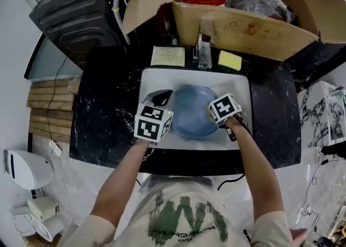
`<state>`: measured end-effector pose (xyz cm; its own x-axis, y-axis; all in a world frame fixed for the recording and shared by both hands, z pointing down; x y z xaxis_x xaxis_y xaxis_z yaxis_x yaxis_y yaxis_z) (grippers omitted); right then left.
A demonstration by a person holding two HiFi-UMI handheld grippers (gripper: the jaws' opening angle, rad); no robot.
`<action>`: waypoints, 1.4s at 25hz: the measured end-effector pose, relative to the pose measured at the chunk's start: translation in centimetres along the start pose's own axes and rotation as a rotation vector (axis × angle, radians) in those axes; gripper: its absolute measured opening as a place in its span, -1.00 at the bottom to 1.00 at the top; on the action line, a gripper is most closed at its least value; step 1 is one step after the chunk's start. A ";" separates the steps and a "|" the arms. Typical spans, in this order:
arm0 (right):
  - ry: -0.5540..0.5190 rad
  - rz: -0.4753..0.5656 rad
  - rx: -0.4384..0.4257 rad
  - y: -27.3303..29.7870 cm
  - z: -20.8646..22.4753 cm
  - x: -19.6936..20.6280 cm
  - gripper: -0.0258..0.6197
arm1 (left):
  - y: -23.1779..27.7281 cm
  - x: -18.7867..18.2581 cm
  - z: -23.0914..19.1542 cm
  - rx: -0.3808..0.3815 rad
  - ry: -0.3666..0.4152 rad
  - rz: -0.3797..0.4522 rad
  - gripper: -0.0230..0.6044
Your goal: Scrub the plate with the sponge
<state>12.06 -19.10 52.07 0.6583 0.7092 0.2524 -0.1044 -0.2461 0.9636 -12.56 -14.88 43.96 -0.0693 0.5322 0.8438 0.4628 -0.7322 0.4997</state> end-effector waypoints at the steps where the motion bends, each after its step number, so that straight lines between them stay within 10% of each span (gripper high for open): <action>1: 0.008 0.001 0.000 0.0 0.1 0.1 -0.69 | 0.0 0.0 0.0 0.000 0.001 0.000 -0.92; 18: 0.059 0.146 -0.083 -2.1 -1.5 -1.7 -0.69 | -0.8 0.1 0.2 -0.015 -0.002 0.009 -0.92; 35: 0.065 0.241 -0.344 -1.7 -9.1 -6.4 -0.70 | -2.7 0.5 -0.7 -0.052 -0.013 0.026 -0.92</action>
<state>1.21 -17.17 49.67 0.5370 0.7013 0.4688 -0.4994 -0.1835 0.8467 -14.51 -12.93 43.14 -0.0461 0.5183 0.8539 0.4175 -0.7666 0.4879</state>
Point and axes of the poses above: the fingertips, and each gripper's own axes: y forward along the fingers, z to its right, x out of its underside, the point moved 10 cm from there along -y, backward along the fingers, and after that the axes turned 6 degrees about -y, right-handed, at the moved point
